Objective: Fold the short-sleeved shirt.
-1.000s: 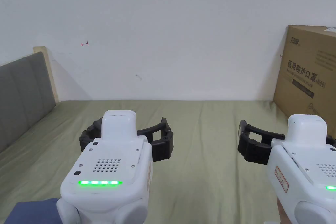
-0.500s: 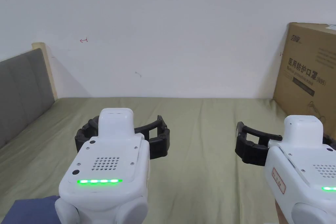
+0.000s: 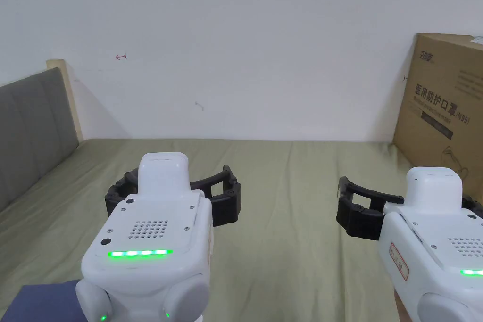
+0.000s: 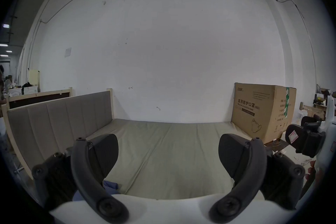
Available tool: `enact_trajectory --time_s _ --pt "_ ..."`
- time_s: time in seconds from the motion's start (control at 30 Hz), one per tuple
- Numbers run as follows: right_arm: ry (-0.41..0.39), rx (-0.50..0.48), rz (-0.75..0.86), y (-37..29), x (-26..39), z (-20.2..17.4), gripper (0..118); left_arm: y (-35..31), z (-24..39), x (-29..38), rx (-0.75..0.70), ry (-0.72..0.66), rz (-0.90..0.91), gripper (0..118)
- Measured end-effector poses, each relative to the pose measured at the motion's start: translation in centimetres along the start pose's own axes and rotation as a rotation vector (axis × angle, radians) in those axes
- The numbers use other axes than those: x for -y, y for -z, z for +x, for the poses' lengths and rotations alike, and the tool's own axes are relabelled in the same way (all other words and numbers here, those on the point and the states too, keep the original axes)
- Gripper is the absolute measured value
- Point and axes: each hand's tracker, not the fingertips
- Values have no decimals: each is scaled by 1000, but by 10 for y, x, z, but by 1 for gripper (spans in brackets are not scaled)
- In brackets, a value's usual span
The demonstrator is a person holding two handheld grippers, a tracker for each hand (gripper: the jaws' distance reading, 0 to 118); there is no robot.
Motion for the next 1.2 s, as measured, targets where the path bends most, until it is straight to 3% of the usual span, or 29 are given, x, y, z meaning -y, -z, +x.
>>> enact_trajectory --time_s 1.2 --pt "-16 0 -10 -2 -2 -3 118 -2 0 -3 73 -41 -18 112"
